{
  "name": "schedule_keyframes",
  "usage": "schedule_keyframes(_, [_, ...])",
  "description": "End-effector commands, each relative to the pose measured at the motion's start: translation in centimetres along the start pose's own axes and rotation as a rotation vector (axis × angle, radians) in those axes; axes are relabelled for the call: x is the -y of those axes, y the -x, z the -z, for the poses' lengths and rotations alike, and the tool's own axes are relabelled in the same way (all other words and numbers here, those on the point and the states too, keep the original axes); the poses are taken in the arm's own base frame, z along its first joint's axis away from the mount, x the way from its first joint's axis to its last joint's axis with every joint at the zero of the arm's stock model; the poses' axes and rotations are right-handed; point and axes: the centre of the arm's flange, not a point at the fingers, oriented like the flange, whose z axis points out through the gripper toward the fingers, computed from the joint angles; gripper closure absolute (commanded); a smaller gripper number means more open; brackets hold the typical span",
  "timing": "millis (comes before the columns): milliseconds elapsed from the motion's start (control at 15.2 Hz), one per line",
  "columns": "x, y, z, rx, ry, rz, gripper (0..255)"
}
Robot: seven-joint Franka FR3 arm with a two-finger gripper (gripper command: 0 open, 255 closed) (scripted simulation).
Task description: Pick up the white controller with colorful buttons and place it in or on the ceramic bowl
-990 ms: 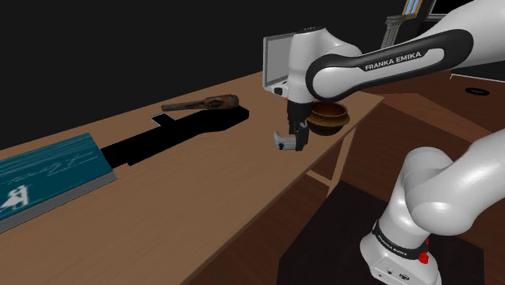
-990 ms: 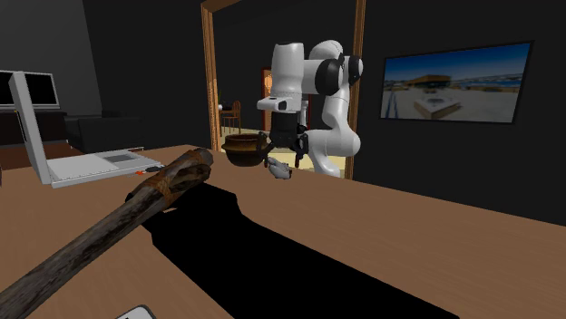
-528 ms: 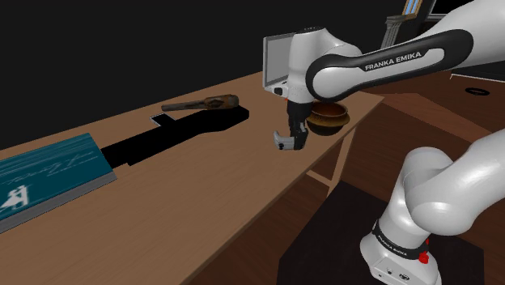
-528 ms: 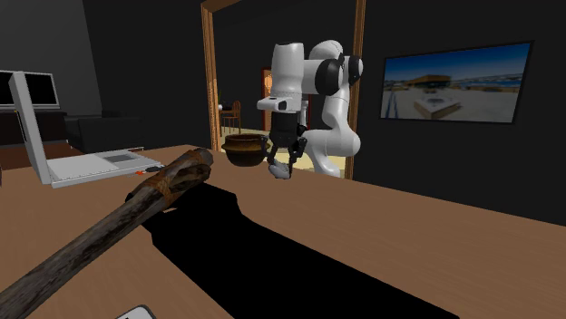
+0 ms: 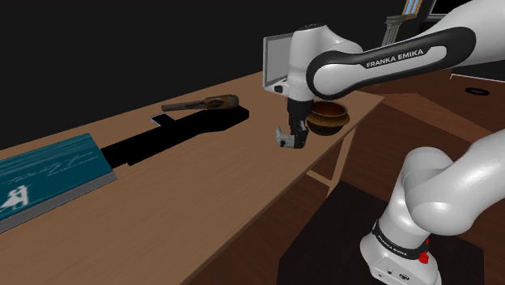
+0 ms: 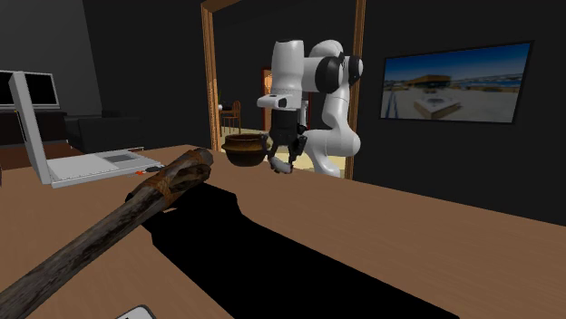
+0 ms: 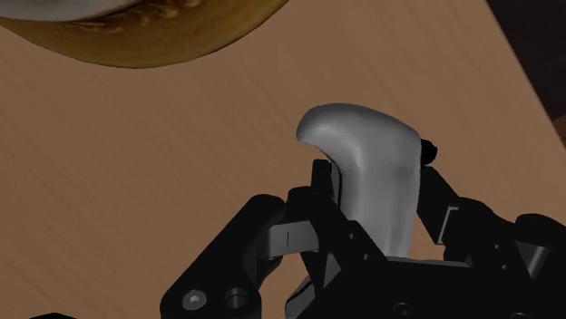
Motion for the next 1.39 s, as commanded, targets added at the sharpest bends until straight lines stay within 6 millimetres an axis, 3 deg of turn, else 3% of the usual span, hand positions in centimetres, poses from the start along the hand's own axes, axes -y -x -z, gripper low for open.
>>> schedule_keyframes(0, [-0.1, 0.0, 0.9, 0.001, -0.001, 0.0, 255])
schedule_keyframes(1320, [-0.7, 0.2, 11.5, 0.001, -0.001, 0.0, 255])
